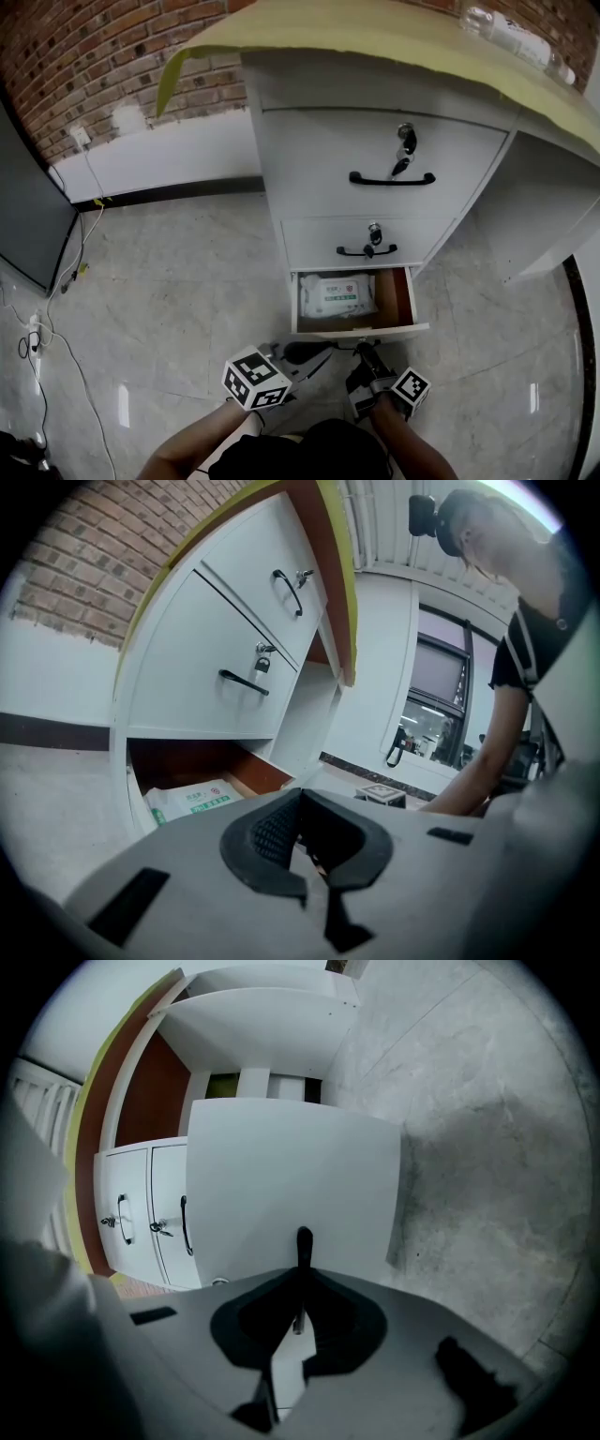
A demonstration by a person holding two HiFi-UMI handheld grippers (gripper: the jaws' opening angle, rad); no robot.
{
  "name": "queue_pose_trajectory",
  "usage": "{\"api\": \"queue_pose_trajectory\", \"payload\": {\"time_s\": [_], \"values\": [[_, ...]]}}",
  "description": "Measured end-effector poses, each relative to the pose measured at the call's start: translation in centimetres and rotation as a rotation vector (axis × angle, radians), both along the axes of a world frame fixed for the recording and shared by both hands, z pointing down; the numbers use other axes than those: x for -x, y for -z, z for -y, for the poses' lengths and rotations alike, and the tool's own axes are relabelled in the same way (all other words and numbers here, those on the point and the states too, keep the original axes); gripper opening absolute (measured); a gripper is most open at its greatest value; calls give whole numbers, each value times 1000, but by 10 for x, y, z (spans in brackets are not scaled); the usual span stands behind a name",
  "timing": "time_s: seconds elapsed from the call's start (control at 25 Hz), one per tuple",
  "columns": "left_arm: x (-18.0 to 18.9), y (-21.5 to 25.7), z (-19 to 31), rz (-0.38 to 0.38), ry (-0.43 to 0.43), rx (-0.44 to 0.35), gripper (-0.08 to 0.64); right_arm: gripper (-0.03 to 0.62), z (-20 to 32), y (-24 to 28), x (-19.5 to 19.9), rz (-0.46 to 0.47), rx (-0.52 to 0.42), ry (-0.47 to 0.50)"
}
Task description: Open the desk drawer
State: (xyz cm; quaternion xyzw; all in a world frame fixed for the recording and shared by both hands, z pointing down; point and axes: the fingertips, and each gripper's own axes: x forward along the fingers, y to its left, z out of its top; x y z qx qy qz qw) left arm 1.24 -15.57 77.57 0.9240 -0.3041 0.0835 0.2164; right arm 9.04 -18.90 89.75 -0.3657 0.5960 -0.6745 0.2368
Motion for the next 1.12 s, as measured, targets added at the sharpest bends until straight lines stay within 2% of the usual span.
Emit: {"api": "queue_pose_trajectory", "payload": {"time_s": [0.16,0.4,0.56,0.64,0.68,0.8,0.96,1.12], "values": [[-2,7,2,-2,-16,-18,11,25,-7,1,-1,-1,4,3],[-14,14,-9,-36,-68,2,11,25,-20,0,-5,-15,9,12],[-22,22,-17,-33,-125,9,11,28,-26,-11,-8,-81,37,28],[-23,26,-15,-27,-134,5,11,31,-31,-21,-9,-135,82,57],[-23,29,-13,-22,-135,2,11,57,-34,-27,-10,-166,114,73],[-24,35,-10,20,-158,-18,11,77,-45,-38,-19,-235,196,89],[-23,44,-6,114,-212,-39,11,60,-48,-18,-30,-262,180,100],[-29,59,1,158,-244,-42,11,52,-54,10,-38,-264,172,118]]}}
